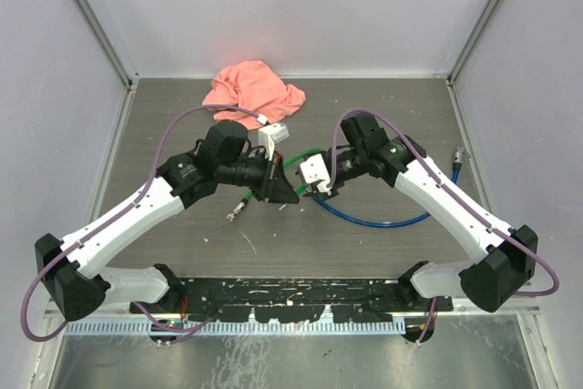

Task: Lock with the key
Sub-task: Pick up the lock from the center of the board, then lock the lock.

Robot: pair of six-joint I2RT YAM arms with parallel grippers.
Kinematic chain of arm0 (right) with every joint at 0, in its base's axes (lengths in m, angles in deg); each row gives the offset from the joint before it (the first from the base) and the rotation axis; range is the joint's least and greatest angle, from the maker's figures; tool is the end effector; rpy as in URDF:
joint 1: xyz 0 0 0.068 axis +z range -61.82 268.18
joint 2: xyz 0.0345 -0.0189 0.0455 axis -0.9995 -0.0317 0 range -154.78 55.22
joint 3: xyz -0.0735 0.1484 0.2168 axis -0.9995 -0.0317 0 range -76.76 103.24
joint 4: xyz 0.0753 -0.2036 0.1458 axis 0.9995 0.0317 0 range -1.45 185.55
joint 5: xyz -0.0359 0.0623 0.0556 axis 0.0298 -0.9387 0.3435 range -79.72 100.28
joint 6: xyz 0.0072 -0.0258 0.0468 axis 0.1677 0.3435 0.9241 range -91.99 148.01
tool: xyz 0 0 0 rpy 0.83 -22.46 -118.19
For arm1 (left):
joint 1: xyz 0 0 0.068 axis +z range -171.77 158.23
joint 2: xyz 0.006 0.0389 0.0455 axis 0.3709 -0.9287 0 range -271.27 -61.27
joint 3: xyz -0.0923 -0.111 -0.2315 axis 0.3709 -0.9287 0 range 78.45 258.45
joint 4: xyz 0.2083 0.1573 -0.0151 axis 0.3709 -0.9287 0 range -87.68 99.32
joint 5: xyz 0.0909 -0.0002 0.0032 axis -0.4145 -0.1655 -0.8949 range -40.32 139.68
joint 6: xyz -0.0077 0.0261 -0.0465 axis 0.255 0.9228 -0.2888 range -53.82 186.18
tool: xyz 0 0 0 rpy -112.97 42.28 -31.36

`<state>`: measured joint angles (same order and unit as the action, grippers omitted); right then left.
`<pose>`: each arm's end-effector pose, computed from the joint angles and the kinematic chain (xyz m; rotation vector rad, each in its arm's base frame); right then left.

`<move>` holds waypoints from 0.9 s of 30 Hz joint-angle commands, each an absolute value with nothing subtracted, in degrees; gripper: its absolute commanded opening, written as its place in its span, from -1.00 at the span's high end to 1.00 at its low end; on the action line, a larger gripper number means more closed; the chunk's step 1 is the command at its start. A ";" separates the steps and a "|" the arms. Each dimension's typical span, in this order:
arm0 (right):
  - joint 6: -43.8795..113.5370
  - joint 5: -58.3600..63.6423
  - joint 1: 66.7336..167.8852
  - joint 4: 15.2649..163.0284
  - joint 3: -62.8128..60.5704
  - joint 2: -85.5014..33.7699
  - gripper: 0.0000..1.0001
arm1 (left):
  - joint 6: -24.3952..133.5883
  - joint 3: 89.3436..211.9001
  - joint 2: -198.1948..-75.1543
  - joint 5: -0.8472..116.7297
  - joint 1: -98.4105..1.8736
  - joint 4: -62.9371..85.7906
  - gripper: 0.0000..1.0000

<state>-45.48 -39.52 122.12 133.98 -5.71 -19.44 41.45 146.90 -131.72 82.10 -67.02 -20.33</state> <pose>0.2021 0.1688 0.3393 -1.9246 0.9574 0.6575 0.1745 -0.2032 0.3590 0.7737 2.1874 -1.2787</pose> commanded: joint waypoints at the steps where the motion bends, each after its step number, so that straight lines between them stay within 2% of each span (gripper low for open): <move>1: -45.10 -37.36 122.68 131.87 -3.22 -18.59 -0.06 | 40.83 146.22 -129.15 84.63 -66.93 -14.02 1.00; 7: -45.51 -38.75 122.70 132.49 -4.39 -17.39 0.47 | 39.95 144.67 -128.56 83.37 -66.94 -12.42 1.00; 9: -45.22 -39.01 122.68 132.57 -4.75 -16.94 0.71 | 39.41 144.12 -128.10 82.31 -66.93 -11.74 1.00; 12: -42.96 -38.41 122.58 131.42 -5.54 -16.14 0.93 | 38.45 143.22 -126.54 79.46 -66.87 -10.83 0.96; 15: -37.54 -39.02 120.85 128.31 -6.27 -14.99 0.98 | 36.94 141.74 -123.48 73.39 -66.80 -9.99 0.49; 16: -35.57 -40.07 119.78 127.17 -6.58 -14.59 0.97 | 36.37 141.01 -121.98 70.82 -66.84 -9.75 0.24; 21: -24.94 -46.65 114.19 121.95 -8.07 -13.13 0.97 | 32.86 134.68 -113.41 57.90 -66.78 -7.71 -0.43; 24: -16.14 -47.94 112.05 117.05 -8.68 -12.65 0.98 | 28.39 129.62 -107.36 52.07 -66.76 -4.66 -0.62; 27: -5.86 -47.82 109.89 110.39 -9.32 -12.68 0.98 | 20.79 123.99 -102.91 49.15 -66.73 -0.16 -0.65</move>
